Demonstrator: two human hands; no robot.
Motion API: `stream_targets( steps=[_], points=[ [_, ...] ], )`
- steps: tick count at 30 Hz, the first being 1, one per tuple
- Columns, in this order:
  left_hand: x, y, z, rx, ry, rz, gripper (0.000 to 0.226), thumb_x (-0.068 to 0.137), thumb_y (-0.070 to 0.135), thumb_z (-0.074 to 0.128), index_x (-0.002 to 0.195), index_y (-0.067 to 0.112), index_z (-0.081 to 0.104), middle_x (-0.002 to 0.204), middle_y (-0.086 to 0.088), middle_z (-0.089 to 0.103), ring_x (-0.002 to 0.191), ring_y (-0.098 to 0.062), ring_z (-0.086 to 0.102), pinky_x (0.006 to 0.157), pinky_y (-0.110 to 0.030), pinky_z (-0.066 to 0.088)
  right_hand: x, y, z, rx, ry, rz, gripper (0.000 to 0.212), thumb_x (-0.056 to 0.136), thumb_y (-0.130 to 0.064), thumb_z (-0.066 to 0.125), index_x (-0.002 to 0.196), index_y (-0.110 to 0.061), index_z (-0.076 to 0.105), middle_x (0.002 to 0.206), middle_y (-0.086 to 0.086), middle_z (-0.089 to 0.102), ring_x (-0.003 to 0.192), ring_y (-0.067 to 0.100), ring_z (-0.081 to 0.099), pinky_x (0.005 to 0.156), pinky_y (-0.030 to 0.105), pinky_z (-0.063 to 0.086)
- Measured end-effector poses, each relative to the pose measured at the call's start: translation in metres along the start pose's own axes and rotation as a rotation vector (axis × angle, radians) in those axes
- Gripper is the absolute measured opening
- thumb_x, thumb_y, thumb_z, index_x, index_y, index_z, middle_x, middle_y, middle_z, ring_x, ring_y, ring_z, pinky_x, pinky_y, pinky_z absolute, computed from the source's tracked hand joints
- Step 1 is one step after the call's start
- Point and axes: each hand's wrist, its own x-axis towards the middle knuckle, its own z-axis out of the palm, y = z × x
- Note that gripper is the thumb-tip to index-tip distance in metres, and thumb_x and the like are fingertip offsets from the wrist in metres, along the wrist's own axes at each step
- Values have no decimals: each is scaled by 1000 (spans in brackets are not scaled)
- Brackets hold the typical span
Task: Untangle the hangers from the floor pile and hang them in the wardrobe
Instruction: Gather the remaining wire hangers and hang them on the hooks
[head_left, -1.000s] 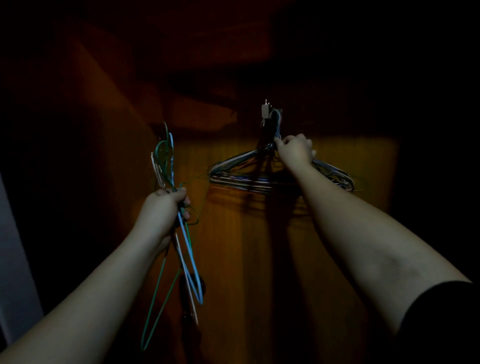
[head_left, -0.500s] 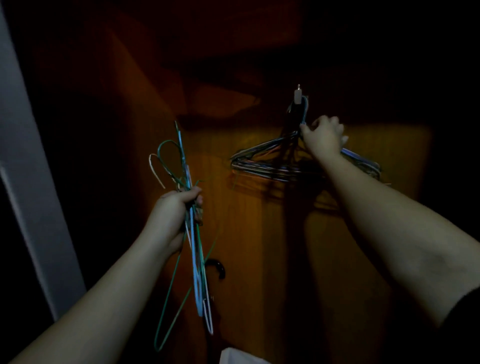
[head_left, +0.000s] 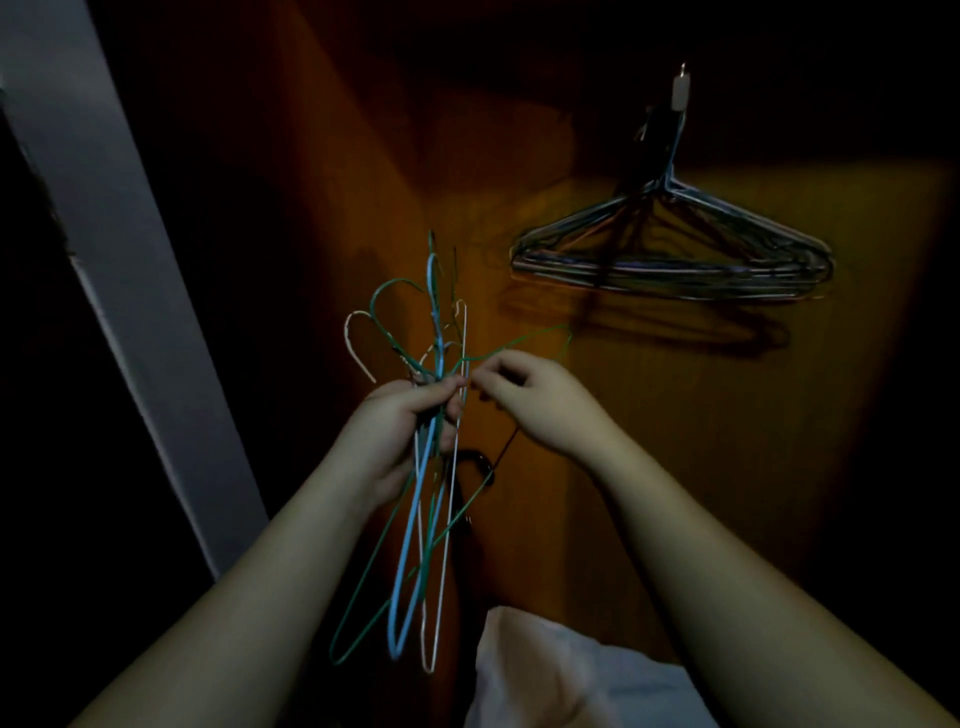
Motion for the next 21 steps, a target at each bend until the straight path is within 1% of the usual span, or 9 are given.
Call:
stream_targets(
  steps=[2, 4, 7, 9, 11, 14, 15, 17, 21],
  points=[
    [-2, -7, -6, 58, 7, -36, 17, 94, 13, 53, 86, 0, 59, 58, -7, 51, 42, -16, 45, 42, -22, 38, -15, -6, 15, 27, 2, 67, 27, 95, -42, 55, 82, -21, 64, 83, -1, 66, 77, 12, 58, 70, 31, 44],
    [-4, -12, -11, 99, 34, -70, 19, 93, 16, 57, 81, 2, 59, 59, -8, 52, 47, -18, 47, 45, -24, 40, -28, -10, 26, 17, 17, 136, 35, 95, -46, 53, 80, -16, 62, 76, 5, 63, 67, 12, 52, 61, 31, 38],
    [-6, -20, -15, 74, 131, -114, 9, 92, 10, 60, 93, 2, 63, 64, -8, 56, 47, -15, 51, 43, -22, 44, -41, -11, 38, 24, -22, 203, 45, 95, -49, 52, 82, -7, 60, 70, 9, 55, 59, 10, 45, 55, 30, 31],
    [-7, -27, -17, 42, 160, -148, 11, 90, 10, 63, 97, 2, 64, 71, -10, 60, 53, -17, 56, 49, -24, 48, -47, -11, 45, 2, -58, 227, 46, 93, -52, 54, 81, -9, 59, 67, 7, 53, 55, 8, 43, 52, 26, 29],
    [-10, -33, -19, 21, 175, -173, 9, 89, 9, 65, 95, 2, 66, 75, -9, 64, 61, -17, 61, 56, -26, 51, -51, -10, 50, -24, -81, 257, 46, 92, -55, 54, 80, -11, 59, 64, 1, 48, 53, 8, 41, 51, 27, 28],
    [-13, -39, -23, 26, 183, -180, 6, 90, 9, 64, 92, 4, 67, 75, -6, 68, 66, -15, 67, 58, -24, 54, -52, -8, 54, 66, -148, 331, 57, 90, -60, 54, 90, -4, 66, 69, 5, 51, 60, 13, 46, 56, 30, 29],
    [-14, -41, -23, 22, 173, -184, 7, 90, 8, 65, 92, 3, 67, 74, -6, 68, 66, -15, 67, 58, -24, 54, -52, -8, 55, 109, -181, 359, 56, 88, -60, 56, 92, -6, 68, 71, 6, 54, 63, 16, 48, 57, 30, 30],
    [-14, -45, -24, 34, 158, -175, 6, 89, 8, 65, 89, 2, 64, 66, -5, 64, 57, -14, 64, 53, -23, 51, -52, -7, 58, 150, -221, 392, 45, 87, -55, 60, 83, -11, 68, 71, 6, 56, 63, 19, 47, 58, 32, 31],
    [-18, -48, -21, 81, 132, -164, 10, 94, 7, 60, 85, 2, 57, 58, -5, 60, 43, -14, 58, 40, -21, 48, -56, -4, 66, 226, -220, 446, 33, 92, -44, 54, 70, -20, 59, 69, 6, 57, 62, 21, 44, 53, 31, 26]
  ],
)
